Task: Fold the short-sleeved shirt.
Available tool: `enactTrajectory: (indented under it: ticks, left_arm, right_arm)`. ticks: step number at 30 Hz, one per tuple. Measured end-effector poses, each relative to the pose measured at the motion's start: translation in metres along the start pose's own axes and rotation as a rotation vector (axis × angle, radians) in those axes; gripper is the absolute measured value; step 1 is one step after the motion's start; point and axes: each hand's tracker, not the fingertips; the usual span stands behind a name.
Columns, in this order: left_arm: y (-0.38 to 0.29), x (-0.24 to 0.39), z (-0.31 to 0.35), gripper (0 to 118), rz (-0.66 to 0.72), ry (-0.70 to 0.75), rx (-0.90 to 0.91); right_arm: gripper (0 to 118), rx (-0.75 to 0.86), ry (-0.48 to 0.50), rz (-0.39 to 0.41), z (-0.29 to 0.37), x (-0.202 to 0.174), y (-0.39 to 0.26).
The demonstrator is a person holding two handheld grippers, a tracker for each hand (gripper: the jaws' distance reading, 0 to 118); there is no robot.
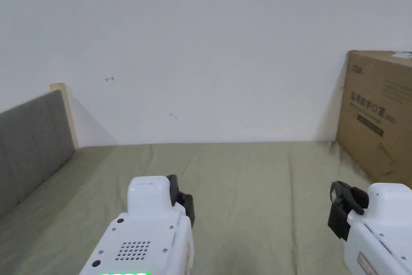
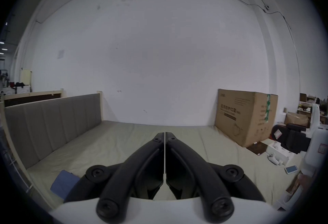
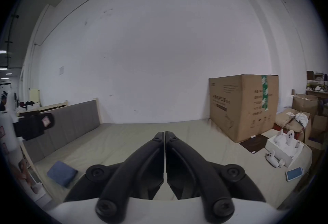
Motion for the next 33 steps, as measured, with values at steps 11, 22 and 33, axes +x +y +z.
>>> enactTrajectory:
  ticks: [11, 22, 33]
  left_arm:
    - [-0.014, -0.004, 0.007, 68, 0.002, -0.014, -0.047]
    - [-0.01, -0.004, 0.017, 95, 0.028, 0.005, 0.007]
    - [-0.003, -0.009, 0.015, 107, 0.055, -0.015, 0.002]
  right_arm:
    - [62, -0.032, -0.029, 0.012, 0.004, 0.007, 0.002]
    - [110, -0.029, -0.059, 0.064, 0.008, -0.007, 0.002]
    - [113, -0.047, -0.057, 0.042, 0.007, -0.007, -0.002]
